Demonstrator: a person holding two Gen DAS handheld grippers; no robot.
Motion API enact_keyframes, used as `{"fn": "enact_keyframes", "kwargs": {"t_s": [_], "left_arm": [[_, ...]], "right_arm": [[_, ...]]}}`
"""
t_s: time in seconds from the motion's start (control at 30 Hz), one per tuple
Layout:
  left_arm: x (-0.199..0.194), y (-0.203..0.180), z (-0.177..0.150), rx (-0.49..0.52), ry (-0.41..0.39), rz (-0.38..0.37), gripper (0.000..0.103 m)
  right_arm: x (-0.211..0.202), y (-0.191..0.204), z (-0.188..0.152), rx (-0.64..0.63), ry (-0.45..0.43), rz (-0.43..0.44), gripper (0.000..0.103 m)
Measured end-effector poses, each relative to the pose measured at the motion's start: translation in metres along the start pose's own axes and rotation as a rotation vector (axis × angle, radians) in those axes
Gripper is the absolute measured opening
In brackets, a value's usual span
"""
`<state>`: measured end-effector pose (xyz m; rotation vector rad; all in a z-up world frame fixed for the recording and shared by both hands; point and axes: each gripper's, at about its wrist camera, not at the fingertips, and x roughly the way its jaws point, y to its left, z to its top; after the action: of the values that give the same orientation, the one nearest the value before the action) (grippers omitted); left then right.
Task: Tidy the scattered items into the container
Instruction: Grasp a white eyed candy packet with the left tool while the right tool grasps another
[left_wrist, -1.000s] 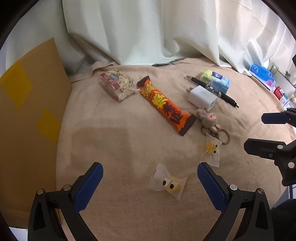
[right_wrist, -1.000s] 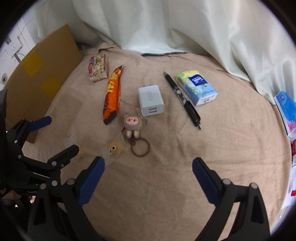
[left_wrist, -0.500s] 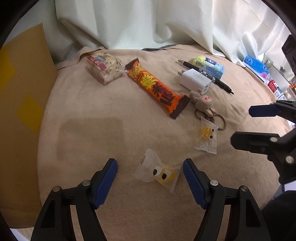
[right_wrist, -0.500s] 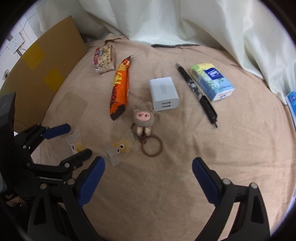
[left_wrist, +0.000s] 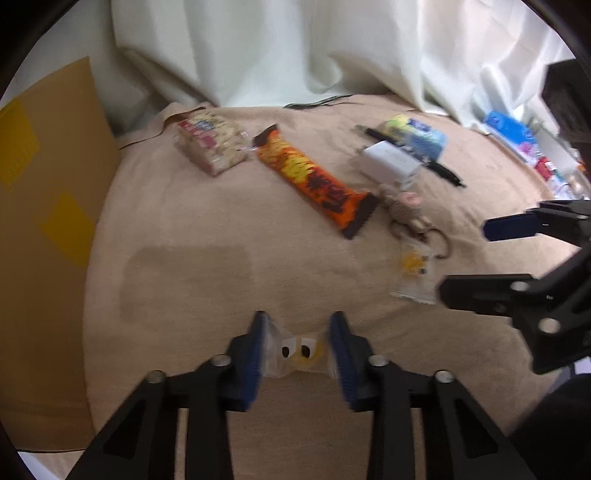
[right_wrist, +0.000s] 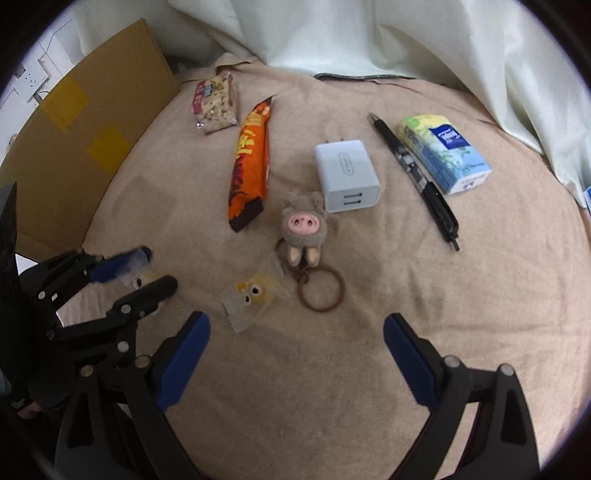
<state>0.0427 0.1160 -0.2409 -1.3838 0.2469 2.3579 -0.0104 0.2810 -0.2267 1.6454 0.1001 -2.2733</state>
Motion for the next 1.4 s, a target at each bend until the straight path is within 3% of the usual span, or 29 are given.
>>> {"fn": "enact_keyframes", "kwargs": {"t_s": [0.37,0.5,0.67,0.9,0.93,0.97,1.0,1.17,1.4], "left_arm": [[-0.006,0.013,0.001,-0.02,-0.008,0.019,0.027],[-0.016,0.031,-0.002,-0.068,-0.033,0.012,0.027],[-0.02,0.046,-0.008,-0.103,-0.032,0.031,0.027],[-0.023,0.051,-0.012,-0.123,-0.031,0.041,0.027],[-0.023,0.051,-0.012,-0.124,-0.033,0.043,0.027],[-0.023,0.051,-0.012,-0.125,-0.034,0.043,0.027],[-0.023,0.051,-0.012,-0.124,-0.034,0.05,0.027],[-0.022,0.05,-0.011,-0.128,-0.027,0.06,0.027],[-0.024,0.051,-0.002,-0.137,-0.022,0.065,0.027]], "right_arm": [[-0.002,0.004,0.005,0.028,-0.013,0.084,0.086],[-0.001,0.016,0.007,-0.014,-0.023,0.09,0.083],[0.013,0.026,0.009,-0.062,0.01,0.09,0.069],[0.02,0.032,0.011,-0.073,0.02,0.066,0.067],[0.02,0.033,0.012,-0.078,0.016,0.057,0.062],[0.02,0.034,0.012,-0.091,0.012,0.032,0.044],[0.019,0.034,0.013,-0.102,0.009,0.014,0.033],[0.01,0.024,0.012,-0.046,-0.015,0.079,0.025],[-0.022,0.016,0.016,-0.022,-0.091,0.098,0.023]]}}
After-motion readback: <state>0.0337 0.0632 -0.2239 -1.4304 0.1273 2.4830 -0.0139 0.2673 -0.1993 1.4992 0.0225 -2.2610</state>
